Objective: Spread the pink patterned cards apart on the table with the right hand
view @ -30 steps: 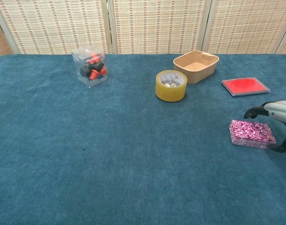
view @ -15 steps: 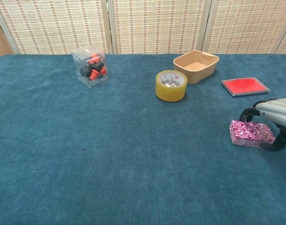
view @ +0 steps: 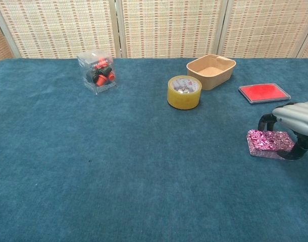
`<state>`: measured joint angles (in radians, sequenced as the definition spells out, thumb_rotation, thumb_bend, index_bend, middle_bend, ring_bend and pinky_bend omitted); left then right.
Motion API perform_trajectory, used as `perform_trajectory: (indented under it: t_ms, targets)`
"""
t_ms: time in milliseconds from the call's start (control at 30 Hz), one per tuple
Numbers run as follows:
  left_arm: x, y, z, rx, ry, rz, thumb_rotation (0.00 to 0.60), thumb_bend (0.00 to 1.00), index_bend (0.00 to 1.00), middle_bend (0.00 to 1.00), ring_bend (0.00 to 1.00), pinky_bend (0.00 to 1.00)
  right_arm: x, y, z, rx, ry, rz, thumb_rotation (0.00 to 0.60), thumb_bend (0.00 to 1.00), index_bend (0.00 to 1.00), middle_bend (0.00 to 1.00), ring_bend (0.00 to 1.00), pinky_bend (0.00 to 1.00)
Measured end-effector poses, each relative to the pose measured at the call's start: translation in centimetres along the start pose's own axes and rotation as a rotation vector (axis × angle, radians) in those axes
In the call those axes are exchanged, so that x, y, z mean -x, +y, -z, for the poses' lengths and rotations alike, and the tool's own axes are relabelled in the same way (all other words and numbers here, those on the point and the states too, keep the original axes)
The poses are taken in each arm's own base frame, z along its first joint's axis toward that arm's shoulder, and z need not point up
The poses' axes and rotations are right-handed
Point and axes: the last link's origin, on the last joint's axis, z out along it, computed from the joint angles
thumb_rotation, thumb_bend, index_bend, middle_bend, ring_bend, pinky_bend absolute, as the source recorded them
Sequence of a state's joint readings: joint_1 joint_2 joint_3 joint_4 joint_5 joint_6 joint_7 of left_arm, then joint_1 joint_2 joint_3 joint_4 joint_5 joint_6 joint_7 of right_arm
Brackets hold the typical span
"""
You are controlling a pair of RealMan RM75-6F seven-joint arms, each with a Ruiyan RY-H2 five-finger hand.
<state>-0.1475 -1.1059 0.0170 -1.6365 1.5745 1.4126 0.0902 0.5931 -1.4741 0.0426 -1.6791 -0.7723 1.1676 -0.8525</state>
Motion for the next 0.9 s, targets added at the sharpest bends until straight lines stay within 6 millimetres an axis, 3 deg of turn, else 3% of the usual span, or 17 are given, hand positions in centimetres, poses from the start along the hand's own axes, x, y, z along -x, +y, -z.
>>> perform_trajectory:
  t_ms: [900]
  targets:
    - [-0.13, -0.10, 0.05, -0.004, -0.002, 0.003, 0.600, 0.46, 0.00, 0.00, 0.00, 0.12, -0.40, -0.51, 0.30, 0.005, 0.060, 0.010, 0.600, 0.28, 0.60, 0.44, 0.28, 0.00]
